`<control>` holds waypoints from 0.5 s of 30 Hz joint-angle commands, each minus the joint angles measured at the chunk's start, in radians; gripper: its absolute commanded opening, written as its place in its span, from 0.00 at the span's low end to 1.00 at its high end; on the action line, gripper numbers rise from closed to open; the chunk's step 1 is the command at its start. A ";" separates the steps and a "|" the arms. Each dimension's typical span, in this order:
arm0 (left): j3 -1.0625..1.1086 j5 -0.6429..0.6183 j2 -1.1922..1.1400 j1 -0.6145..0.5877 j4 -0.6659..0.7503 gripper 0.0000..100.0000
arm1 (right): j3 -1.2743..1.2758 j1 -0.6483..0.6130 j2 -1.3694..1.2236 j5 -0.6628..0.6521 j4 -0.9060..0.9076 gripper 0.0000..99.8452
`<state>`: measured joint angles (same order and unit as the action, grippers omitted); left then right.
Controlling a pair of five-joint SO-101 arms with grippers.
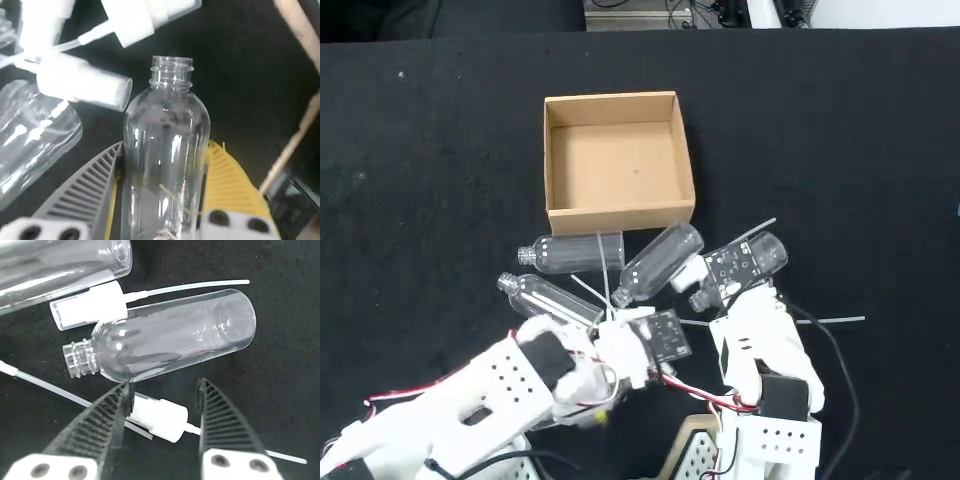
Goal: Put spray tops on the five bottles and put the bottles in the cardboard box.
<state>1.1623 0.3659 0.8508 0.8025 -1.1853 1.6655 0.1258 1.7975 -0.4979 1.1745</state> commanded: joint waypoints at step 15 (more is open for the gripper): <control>-0.452 0.325 -0.106 -1.428 -0.215 0.17 | 0.002 0.018 0.097 0.000 0.002 0.19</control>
<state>0.6268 0.6022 0.8186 -0.1903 -1.5627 1.6655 0.1258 1.7975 -0.4979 1.1745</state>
